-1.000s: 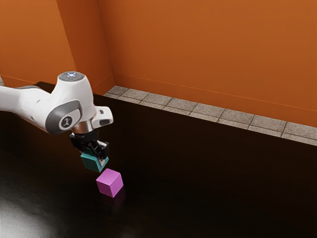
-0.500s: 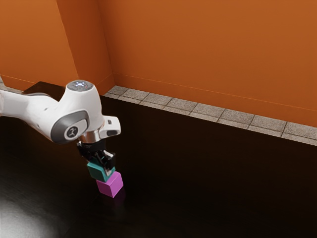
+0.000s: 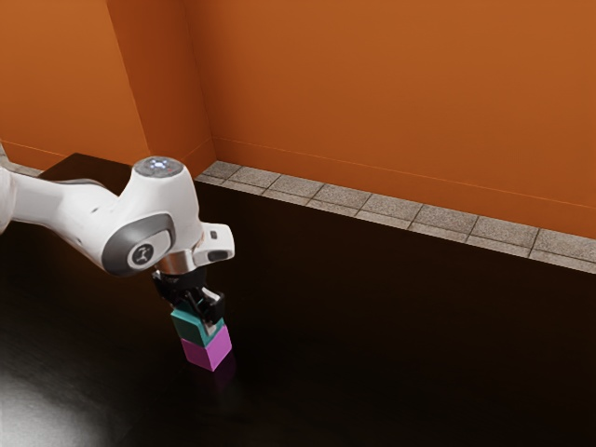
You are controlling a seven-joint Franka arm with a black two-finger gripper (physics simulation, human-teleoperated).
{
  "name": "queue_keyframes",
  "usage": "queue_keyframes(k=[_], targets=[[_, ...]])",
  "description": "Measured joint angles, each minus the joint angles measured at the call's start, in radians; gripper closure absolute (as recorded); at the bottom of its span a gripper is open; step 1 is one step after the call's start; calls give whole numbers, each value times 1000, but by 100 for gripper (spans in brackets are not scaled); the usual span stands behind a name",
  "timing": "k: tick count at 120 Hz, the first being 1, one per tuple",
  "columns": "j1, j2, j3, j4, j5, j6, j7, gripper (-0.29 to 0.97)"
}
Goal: Pick up the blue block with one arm, and put the blue block on the pink block with one arm
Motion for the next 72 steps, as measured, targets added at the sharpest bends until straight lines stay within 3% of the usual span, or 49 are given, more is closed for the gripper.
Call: queue_keyframes(k=[14,60,72], targets=[[1,8,0,3,1,1,0,29],[-4,27,0,32,2,-2,11,5],[1,16,2,119,17,-43,13,3]])
